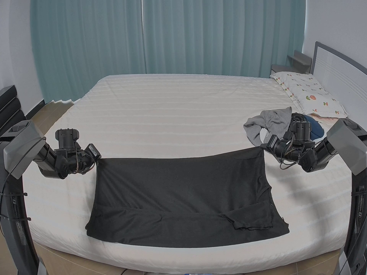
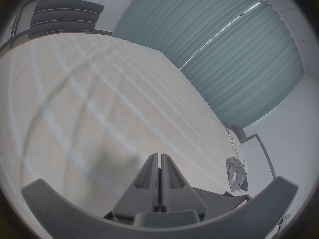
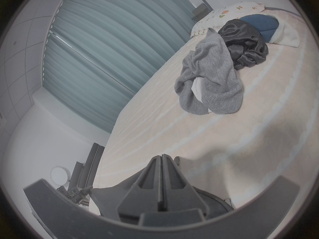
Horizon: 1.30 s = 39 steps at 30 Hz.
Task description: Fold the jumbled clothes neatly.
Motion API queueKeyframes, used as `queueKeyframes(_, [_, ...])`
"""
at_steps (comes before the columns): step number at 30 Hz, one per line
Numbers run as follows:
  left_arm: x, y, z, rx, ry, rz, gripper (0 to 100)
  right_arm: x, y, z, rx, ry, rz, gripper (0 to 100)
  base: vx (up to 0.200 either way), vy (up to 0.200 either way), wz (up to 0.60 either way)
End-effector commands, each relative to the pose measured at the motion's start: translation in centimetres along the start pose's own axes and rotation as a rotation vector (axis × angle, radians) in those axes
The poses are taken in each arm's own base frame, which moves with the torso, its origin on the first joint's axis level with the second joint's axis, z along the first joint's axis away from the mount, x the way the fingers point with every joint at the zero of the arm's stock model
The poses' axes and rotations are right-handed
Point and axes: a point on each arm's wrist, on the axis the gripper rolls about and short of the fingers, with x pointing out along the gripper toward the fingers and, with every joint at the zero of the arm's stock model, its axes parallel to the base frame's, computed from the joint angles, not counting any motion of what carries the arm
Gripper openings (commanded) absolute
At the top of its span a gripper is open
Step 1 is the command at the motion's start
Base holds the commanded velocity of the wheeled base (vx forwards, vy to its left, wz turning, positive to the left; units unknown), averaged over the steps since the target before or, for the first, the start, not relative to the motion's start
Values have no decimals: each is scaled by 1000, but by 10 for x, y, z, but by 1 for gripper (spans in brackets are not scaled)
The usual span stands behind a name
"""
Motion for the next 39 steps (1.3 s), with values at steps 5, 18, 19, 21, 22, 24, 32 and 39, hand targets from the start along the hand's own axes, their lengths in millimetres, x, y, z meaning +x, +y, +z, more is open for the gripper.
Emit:
queueKeyframes(5, [-4,5,-7,40,21,15,0,-18,0,-2,0,26,5,0,0,0,0])
queueKeyframes(18, [-3,0,-6,51,-30,-36,0,-25,6,7,-7,-5,32,0,0,0,0])
queueKeyframes(19, [-2,-1,-8,48,-34,-47,0,-25,5,6,-8,-4,31,0,0,0,0])
queueKeyframes(21, [-2,0,-10,47,-27,-43,0,-25,4,5,-7,-1,29,0,0,0,0])
queueKeyframes(22, [-2,0,-10,46,-25,-41,0,-25,3,4,-7,2,26,0,0,0,0])
queueKeyframes(24, [-3,0,-10,47,-24,-40,0,-27,3,4,-6,7,23,0,0,0,0])
queueKeyframes(32, [-11,2,-15,52,-2,-29,0,-38,2,0,0,32,14,0,0,0,0])
queueKeyframes(39, [-29,10,-27,138,41,1,0,-61,-3,-16,-47,119,25,0,0,0,0])
